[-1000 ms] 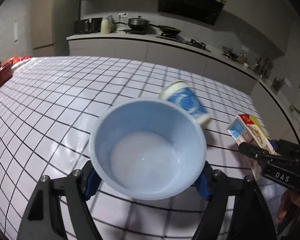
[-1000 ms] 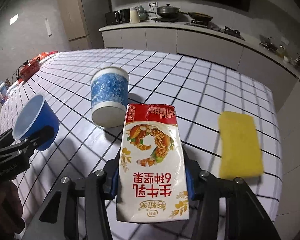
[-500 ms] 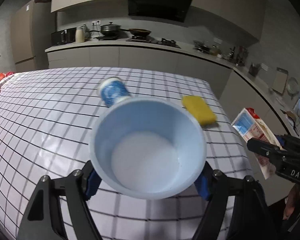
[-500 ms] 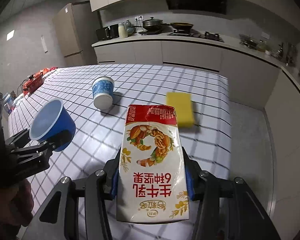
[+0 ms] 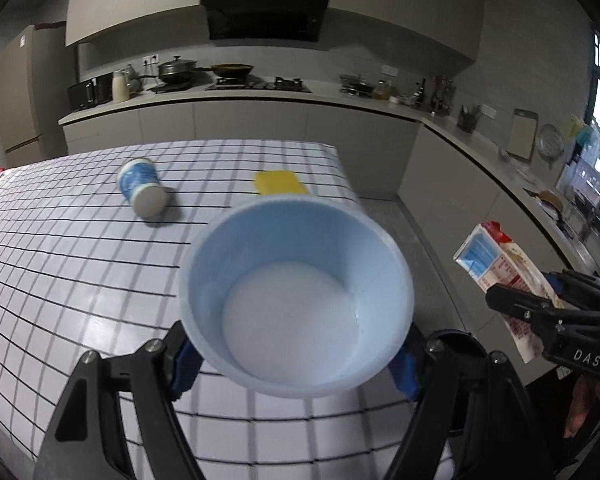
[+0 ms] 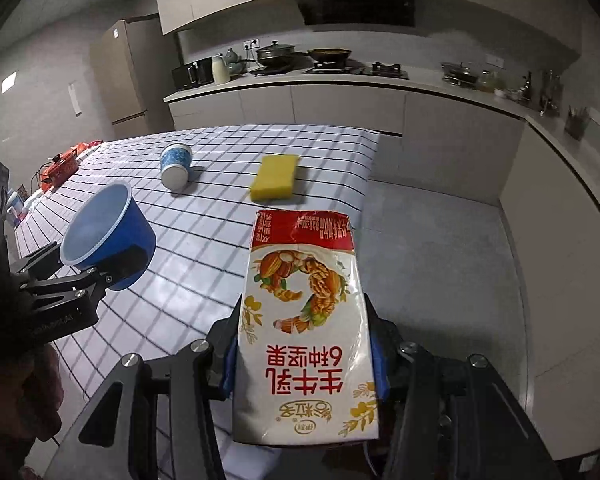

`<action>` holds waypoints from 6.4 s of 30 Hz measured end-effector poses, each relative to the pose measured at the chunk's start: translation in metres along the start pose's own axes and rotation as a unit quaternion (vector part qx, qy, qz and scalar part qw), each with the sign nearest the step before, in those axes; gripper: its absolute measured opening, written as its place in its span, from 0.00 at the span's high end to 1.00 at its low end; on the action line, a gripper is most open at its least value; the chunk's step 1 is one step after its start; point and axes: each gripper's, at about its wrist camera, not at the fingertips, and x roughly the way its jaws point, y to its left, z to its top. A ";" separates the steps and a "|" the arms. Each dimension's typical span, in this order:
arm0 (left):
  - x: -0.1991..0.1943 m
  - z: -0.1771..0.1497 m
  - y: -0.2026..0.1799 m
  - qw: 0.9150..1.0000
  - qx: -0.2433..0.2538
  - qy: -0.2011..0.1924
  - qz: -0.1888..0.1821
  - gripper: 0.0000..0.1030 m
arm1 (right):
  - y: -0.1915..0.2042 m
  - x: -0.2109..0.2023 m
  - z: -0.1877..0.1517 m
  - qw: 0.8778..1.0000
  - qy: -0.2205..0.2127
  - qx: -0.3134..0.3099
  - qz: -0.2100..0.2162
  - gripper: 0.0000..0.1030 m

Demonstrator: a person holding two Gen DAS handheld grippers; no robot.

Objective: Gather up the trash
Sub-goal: 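Carry the blue bowl and milk carton from the island toward the black bin, then open both tools over the bin, dropping the bowl and carton inside, then move both open tools back from the bin toward the island, then grasp the blue-patterned paper cup with the left tool while the right grasps the yellow sponge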

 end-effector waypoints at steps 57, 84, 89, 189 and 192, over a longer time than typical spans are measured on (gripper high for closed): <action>0.185 -0.139 -0.218 0.962 0.030 0.256 -0.093 0.00 | -0.219 0.088 -0.218 0.966 0.167 -0.192 -0.048 0.00; 0.129 -0.127 -0.234 0.977 0.066 0.192 -0.063 0.00 | -0.265 0.033 -0.218 0.981 0.132 0.021 -0.138 0.00; 0.110 -0.119 -0.233 0.980 0.066 0.176 -0.059 0.00 | -0.257 0.012 -0.209 0.983 0.112 0.030 -0.141 0.00; 0.208 0.107 0.200 0.979 -0.154 0.075 0.113 0.12 | 0.067 0.316 0.181 0.996 0.082 -0.045 -0.011 0.33; 0.205 0.103 0.197 0.982 -0.132 0.082 0.110 0.18 | 0.070 0.321 0.187 0.995 0.087 -0.043 -0.017 0.33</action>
